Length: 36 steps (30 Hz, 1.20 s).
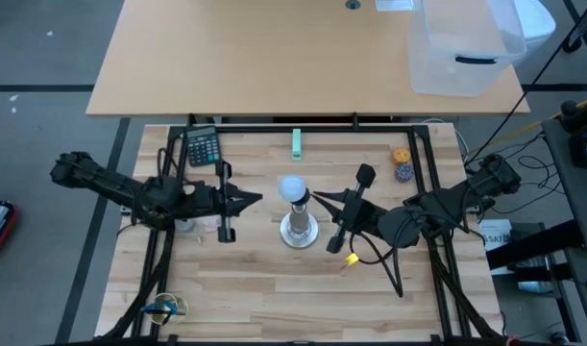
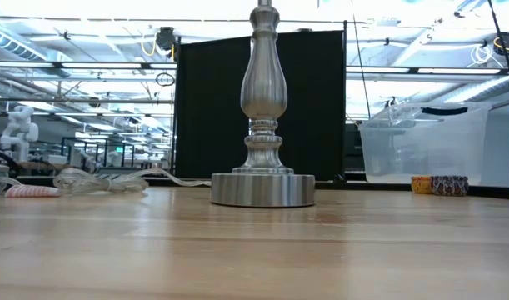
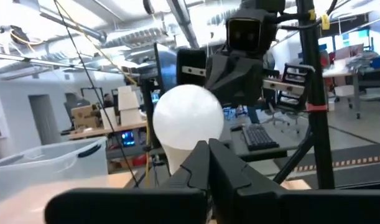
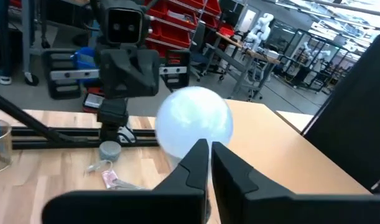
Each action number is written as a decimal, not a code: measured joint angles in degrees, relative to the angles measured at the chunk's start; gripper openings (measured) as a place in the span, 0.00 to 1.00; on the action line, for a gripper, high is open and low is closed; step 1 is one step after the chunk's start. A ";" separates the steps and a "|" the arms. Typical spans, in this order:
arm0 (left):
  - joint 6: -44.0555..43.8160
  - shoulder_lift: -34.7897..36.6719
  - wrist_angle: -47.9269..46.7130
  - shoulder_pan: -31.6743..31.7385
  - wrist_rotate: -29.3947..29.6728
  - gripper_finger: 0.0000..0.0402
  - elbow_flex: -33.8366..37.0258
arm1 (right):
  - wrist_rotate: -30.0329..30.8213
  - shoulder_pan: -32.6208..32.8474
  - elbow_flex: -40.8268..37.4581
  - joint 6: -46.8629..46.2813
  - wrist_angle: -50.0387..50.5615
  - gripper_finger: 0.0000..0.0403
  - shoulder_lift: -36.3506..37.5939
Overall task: Screw lightbulb
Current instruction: Insert the white lightbulb into the desk lamp
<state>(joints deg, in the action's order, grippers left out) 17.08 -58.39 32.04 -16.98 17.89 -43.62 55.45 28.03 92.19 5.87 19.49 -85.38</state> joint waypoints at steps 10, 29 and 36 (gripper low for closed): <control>0.18 -4.46 -0.53 2.24 -2.16 0.00 -3.97 | -0.01 -1.91 -0.01 1.05 -1.67 0.01 0.00; -0.28 -5.45 0.30 6.01 -5.49 0.00 -4.21 | -0.29 -3.84 -0.01 1.03 -1.64 0.00 0.00; -0.29 -6.16 0.91 6.11 -5.51 0.00 -4.17 | -0.29 -3.84 -0.01 1.05 -1.64 0.00 0.00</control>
<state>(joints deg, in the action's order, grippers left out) 16.79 -64.55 32.95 -10.87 12.38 -47.79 55.16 24.18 92.18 6.92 17.85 -85.38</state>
